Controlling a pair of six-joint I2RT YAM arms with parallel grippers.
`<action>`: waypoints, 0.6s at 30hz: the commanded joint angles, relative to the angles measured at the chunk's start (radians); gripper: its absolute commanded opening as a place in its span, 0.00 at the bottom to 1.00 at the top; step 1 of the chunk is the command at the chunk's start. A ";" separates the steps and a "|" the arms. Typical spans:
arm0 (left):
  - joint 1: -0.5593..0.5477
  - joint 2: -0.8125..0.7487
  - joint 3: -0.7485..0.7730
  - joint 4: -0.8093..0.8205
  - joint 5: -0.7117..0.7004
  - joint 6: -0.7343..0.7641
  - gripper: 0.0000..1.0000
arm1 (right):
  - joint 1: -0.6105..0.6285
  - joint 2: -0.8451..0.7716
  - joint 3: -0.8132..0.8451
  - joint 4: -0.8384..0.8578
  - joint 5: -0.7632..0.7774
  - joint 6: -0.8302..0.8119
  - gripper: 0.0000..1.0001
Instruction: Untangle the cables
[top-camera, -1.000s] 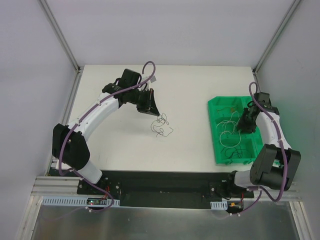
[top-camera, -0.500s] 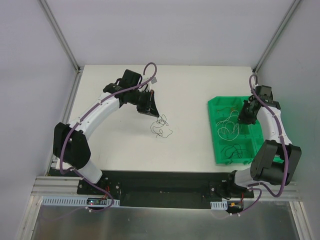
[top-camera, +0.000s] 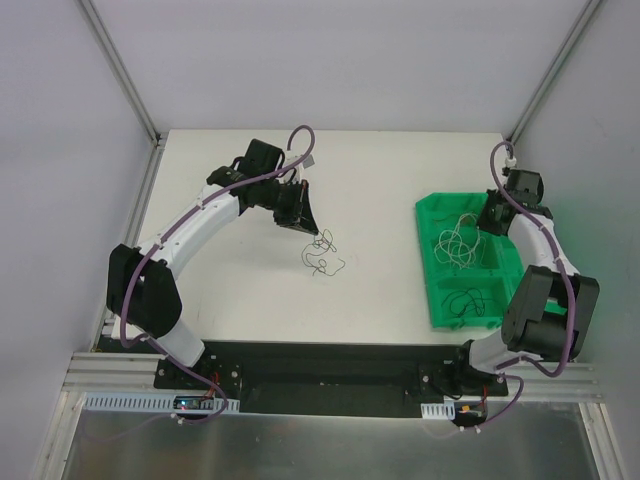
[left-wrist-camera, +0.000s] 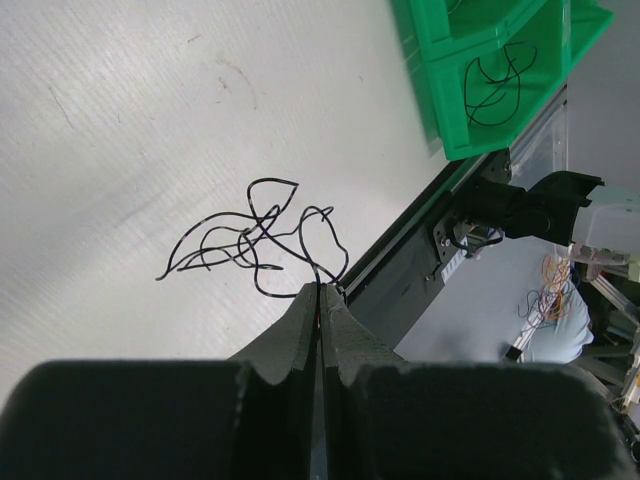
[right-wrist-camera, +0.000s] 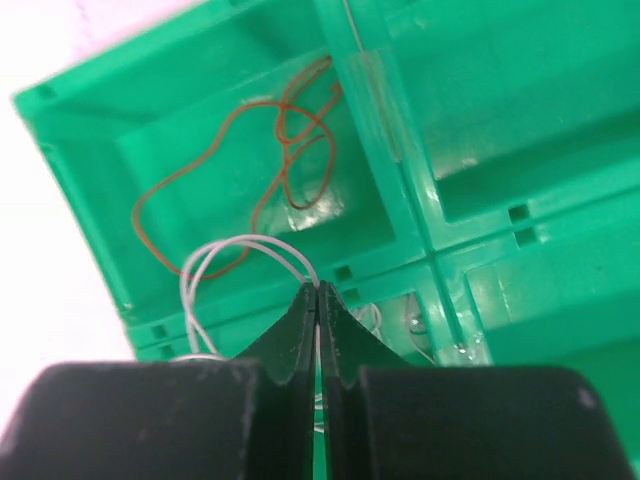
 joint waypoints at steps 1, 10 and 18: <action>-0.001 -0.020 0.001 -0.012 0.000 0.029 0.00 | 0.000 -0.107 -0.105 0.042 0.117 -0.030 0.00; -0.001 0.012 0.024 -0.012 0.014 0.032 0.00 | 0.001 -0.217 -0.261 0.013 0.168 -0.001 0.00; -0.001 0.037 0.047 -0.014 0.023 0.028 0.00 | 0.003 -0.243 -0.098 -0.229 0.234 0.050 0.44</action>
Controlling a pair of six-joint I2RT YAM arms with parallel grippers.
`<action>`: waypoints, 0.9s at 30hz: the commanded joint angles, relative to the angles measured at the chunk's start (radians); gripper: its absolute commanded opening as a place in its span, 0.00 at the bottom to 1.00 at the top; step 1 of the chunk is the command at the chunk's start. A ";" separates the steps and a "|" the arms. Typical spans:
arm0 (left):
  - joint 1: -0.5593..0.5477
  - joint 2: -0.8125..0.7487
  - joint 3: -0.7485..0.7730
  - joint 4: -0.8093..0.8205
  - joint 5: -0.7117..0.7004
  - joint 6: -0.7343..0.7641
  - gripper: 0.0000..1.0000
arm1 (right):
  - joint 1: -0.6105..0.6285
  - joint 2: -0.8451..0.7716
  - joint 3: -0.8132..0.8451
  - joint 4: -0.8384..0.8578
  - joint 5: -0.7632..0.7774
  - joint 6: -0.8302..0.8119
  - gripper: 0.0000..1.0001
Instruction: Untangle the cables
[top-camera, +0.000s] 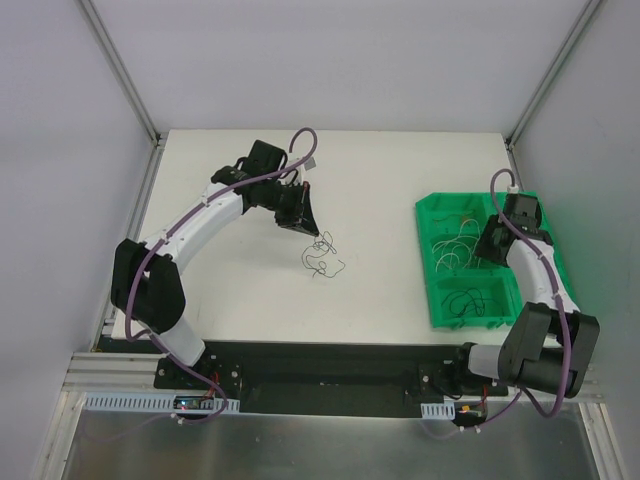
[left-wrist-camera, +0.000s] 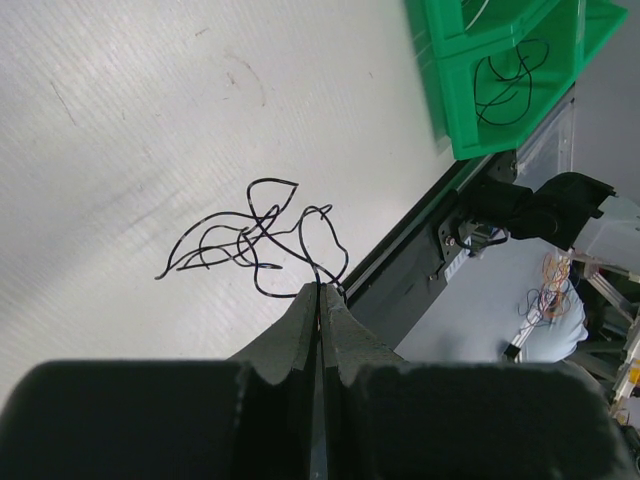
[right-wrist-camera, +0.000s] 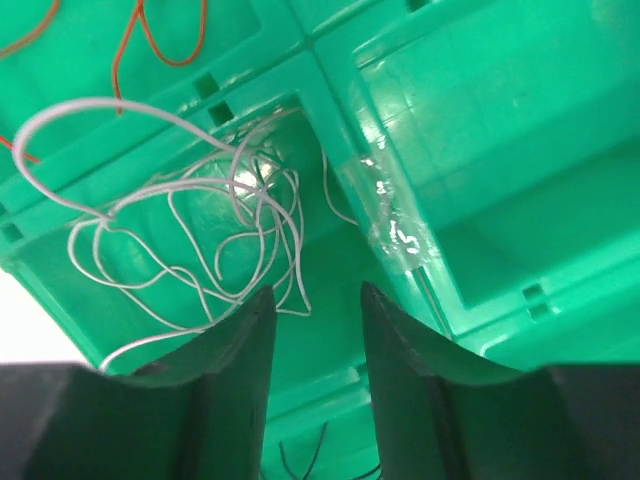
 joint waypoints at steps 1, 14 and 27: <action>-0.001 0.008 0.046 -0.014 0.023 0.024 0.00 | 0.010 -0.030 0.171 -0.190 0.088 0.043 0.49; -0.001 0.008 0.049 -0.012 0.017 -0.077 0.00 | 0.464 0.041 0.267 -0.016 -0.486 -0.050 0.74; -0.001 -0.006 0.041 0.037 0.059 -0.227 0.00 | 0.768 0.157 0.070 0.383 -0.691 0.029 0.68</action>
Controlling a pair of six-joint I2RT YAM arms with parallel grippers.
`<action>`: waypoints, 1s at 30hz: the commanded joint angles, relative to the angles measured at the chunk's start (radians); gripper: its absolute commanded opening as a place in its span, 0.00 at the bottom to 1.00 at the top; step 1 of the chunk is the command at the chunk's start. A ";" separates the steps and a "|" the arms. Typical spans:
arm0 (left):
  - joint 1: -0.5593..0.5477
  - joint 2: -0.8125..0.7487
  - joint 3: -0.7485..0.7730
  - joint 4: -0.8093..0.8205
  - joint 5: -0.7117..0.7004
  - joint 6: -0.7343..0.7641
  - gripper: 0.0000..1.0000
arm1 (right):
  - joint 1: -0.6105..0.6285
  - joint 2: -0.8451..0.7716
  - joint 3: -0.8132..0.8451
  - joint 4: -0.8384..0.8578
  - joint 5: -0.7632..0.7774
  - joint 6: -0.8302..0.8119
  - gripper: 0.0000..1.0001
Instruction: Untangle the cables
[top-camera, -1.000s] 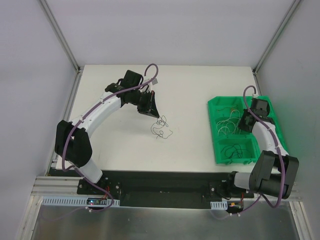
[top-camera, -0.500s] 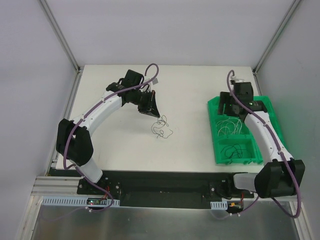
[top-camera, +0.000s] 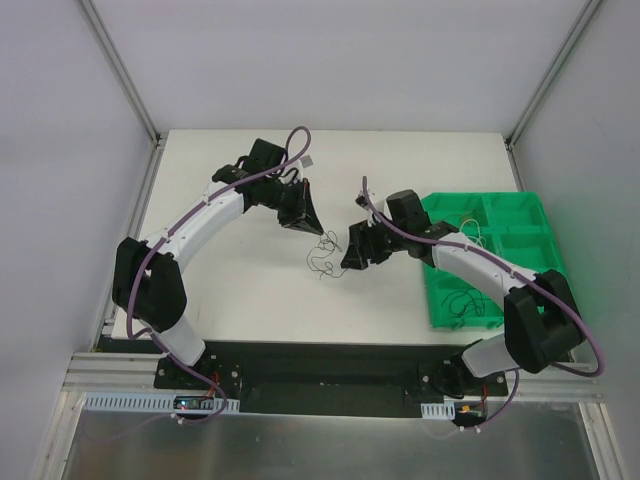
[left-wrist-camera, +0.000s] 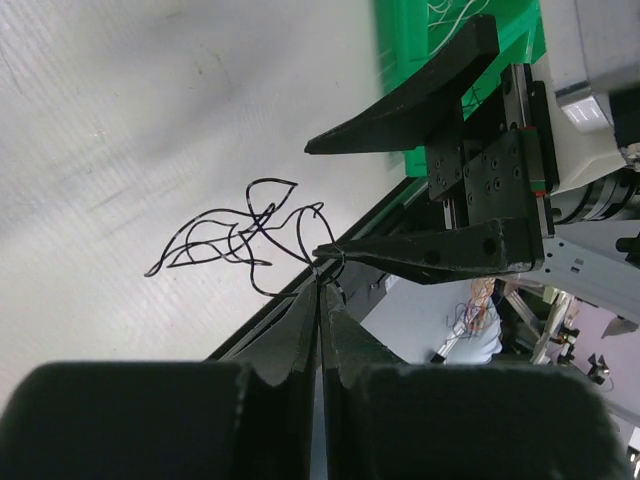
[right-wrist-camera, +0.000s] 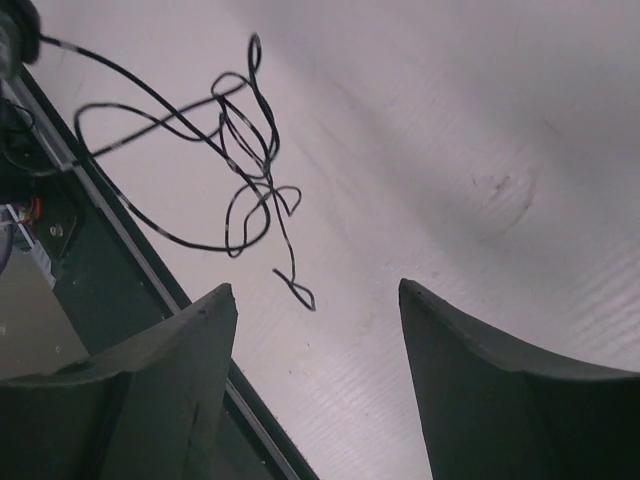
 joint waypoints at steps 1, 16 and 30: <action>-0.001 -0.022 0.027 0.030 0.038 -0.059 0.00 | 0.009 0.011 -0.003 0.167 -0.075 0.032 0.67; 0.002 -0.016 0.018 0.030 -0.008 -0.035 0.31 | 0.023 0.132 0.041 0.069 -0.184 0.057 0.00; 0.034 0.044 -0.191 0.056 -0.062 0.007 0.45 | -0.086 0.247 0.099 -0.053 -0.212 0.107 0.00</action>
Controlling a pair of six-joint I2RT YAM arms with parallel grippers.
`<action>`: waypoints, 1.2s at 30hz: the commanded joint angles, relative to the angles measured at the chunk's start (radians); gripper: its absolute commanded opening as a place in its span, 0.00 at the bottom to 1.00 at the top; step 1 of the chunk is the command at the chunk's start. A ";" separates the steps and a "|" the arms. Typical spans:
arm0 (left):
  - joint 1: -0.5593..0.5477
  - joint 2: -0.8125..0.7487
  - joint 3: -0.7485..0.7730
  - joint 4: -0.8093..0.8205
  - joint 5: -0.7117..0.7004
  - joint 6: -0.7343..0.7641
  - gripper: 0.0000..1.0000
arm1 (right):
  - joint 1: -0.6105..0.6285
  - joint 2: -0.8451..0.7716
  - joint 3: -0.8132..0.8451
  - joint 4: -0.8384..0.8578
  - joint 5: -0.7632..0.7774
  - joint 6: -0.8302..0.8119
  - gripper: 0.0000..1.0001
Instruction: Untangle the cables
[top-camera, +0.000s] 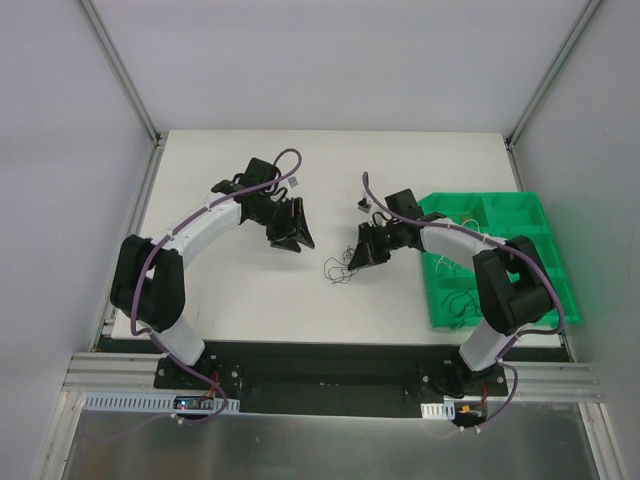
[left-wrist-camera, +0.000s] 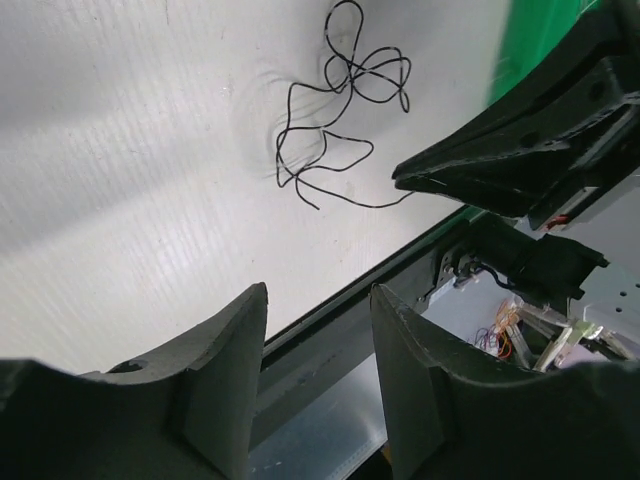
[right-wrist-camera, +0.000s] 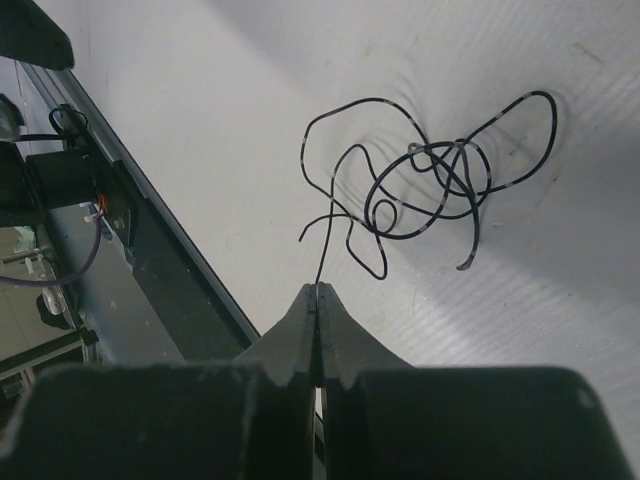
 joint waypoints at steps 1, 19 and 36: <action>-0.016 0.094 -0.010 0.024 0.036 0.026 0.45 | -0.011 0.020 0.041 -0.052 -0.006 0.009 0.00; -0.093 0.442 0.176 0.063 0.067 0.030 0.03 | -0.017 -0.056 0.035 -0.103 0.088 -0.011 0.00; 0.093 -0.230 -0.093 -0.098 -0.751 0.165 0.00 | -0.315 -0.270 0.141 -0.494 0.892 -0.002 0.00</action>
